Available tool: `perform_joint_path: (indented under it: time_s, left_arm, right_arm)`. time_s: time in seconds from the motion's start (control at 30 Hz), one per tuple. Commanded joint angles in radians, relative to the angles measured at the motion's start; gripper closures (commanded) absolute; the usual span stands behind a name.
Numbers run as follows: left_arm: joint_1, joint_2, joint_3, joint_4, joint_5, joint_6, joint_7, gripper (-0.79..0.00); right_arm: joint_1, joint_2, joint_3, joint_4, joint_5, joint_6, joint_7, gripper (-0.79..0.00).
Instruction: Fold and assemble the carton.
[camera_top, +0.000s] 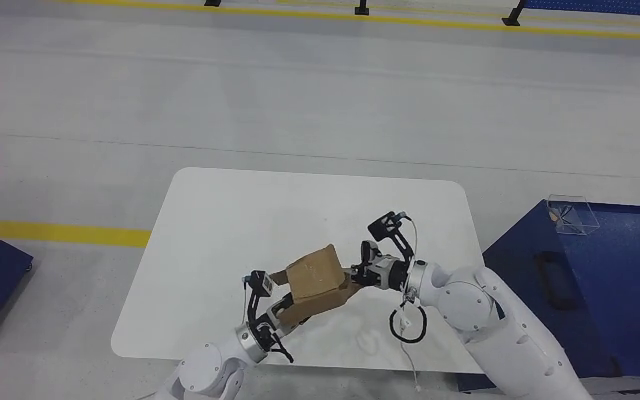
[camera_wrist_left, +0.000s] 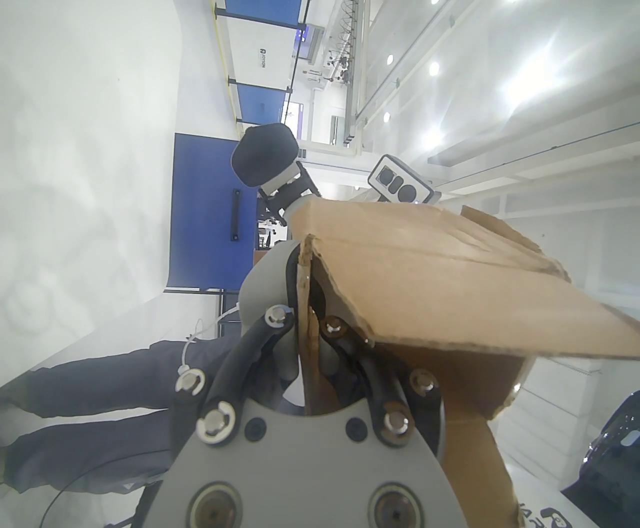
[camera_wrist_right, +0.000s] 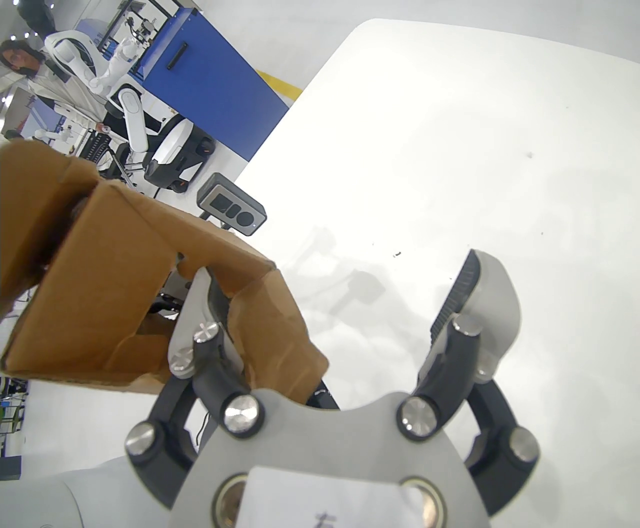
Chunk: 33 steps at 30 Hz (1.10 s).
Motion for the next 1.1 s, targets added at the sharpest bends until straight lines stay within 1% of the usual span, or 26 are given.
perform_joint_path:
  time_s: [0.0,0.1,0.23,0.33,0.47,0.73,0.8,0.93,1.0,1.07]
  left_arm:
    - [0.001,0.000,-0.005,0.001,-0.001,0.001,0.006,0.000]
    - [0.004,0.000,-0.018,0.000,-0.015,0.001,0.030,0.000]
    - [0.006,-0.002,-0.028,-0.003,-0.007,-0.006,0.077,0.000]
    - [0.005,-0.005,-0.019,-0.001,0.014,-0.005,0.106,0.000]
    - [0.003,-0.009,-0.005,0.000,0.034,-0.010,0.128,0.000]
    - [0.007,-0.012,-0.006,0.003,0.029,-0.007,0.123,0.000]
    - [0.009,-0.013,-0.010,0.005,0.011,-0.006,0.122,0.000]
    - [0.012,-0.012,-0.022,0.004,-0.021,-0.006,0.101,0.000]
    - [0.015,-0.013,-0.026,0.003,-0.040,-0.005,0.088,0.000]
    - [0.016,-0.012,-0.031,0.002,-0.054,-0.004,0.073,0.000]
  right_arm:
    - [-0.010,0.004,0.028,-0.001,0.008,0.001,0.002,-0.785]
    - [-0.034,0.012,0.071,-0.015,-0.017,0.010,0.005,-0.785]
    - [-0.077,0.017,0.095,-0.053,-0.036,0.012,0.002,-0.785]
    - [-0.095,0.016,0.088,-0.073,-0.052,0.012,0.002,-0.785]
    - [-0.092,0.009,0.065,-0.076,-0.074,0.019,-0.007,-0.785]
    - [-0.059,-0.005,0.037,-0.044,-0.079,0.022,-0.013,-0.785]
    - [-0.063,-0.004,0.056,-0.038,-0.048,0.013,-0.020,-0.785]
    - [-0.082,0.003,0.131,-0.001,-0.005,0.010,-0.030,-0.785]
    - [-0.090,0.006,0.156,0.027,0.012,0.012,-0.021,-0.785]
    - [-0.089,0.006,0.158,0.060,0.023,0.013,0.006,-0.785]
